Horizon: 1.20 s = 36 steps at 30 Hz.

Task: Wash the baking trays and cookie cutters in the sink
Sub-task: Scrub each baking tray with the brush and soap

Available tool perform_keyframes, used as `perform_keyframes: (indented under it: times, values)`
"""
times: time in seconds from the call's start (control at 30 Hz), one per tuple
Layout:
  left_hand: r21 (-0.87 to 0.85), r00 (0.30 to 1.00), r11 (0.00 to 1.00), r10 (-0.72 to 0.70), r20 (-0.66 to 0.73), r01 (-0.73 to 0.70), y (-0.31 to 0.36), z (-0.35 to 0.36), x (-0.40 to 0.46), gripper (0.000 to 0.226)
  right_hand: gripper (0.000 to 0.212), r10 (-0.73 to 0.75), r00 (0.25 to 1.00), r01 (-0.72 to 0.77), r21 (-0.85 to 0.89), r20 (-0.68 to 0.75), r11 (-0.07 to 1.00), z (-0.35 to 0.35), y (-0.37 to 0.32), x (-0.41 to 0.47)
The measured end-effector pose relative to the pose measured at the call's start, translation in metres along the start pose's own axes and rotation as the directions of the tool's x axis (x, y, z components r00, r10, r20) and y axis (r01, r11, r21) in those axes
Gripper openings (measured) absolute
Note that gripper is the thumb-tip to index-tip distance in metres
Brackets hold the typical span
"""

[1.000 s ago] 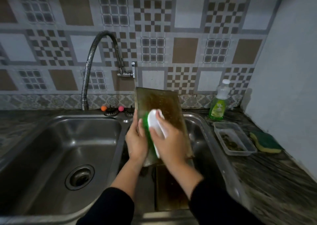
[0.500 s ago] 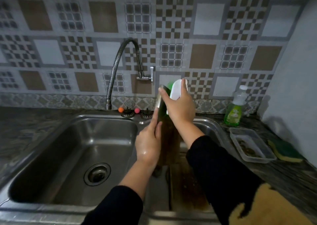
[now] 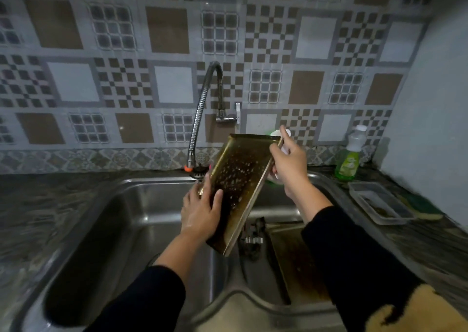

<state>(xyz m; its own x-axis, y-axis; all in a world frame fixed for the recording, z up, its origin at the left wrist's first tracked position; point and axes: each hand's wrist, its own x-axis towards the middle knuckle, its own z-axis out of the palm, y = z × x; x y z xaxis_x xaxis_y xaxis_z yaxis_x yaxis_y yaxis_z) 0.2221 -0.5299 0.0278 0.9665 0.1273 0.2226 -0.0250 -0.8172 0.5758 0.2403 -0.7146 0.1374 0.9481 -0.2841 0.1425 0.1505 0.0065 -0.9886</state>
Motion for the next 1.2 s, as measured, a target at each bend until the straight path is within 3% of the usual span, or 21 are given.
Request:
perform_keyframes:
  times: [0.07,0.2,0.37,0.5,0.67,0.93,1.2]
  values:
    - [0.043,0.996,0.997,-0.063,0.066,0.061,-0.023,-0.008,0.001,0.068,0.055,0.006,0.999,-0.006,-0.001,0.039,1.000,0.010,0.008,-0.011]
    - [-0.084,0.985,0.994,-0.060,0.159,0.074,-0.061,-0.020,-0.016,0.070,0.052,0.064,0.996,-0.062,-0.041,0.068,0.997,0.036,0.032,-0.032]
    - [0.035,0.966,0.983,-0.186,0.182,0.182,-0.122,-0.021,-0.028,0.073,0.059,0.057,0.995,-0.032,-0.286,0.078,0.958,0.061,0.065,-0.049]
    - [0.119,0.906,0.937,-0.349,0.239,0.330,-0.175,-0.015,-0.033,0.079,0.067,0.077,0.992,-0.033,-0.374,0.103,0.927,0.064,0.090,-0.057]
    - [0.123,0.777,0.853,-0.514,0.363,0.507,-0.214,0.002,-0.028,0.093,0.072,0.031,0.982,0.086,-0.593,0.184,0.800,0.065,0.104,-0.057]
    - [0.185,0.616,0.772,-0.606,0.503,0.609,-0.247,0.027,-0.015,0.103,0.071,0.073,0.966,0.075,-0.544,0.246,0.836,0.060,0.125,-0.054]
    - [0.216,0.617,0.766,-0.624,0.480,0.606,-0.253,0.030,-0.013,0.102,0.068,0.077,0.970,0.083,-0.606,0.233,0.791,0.055,0.127,-0.051]
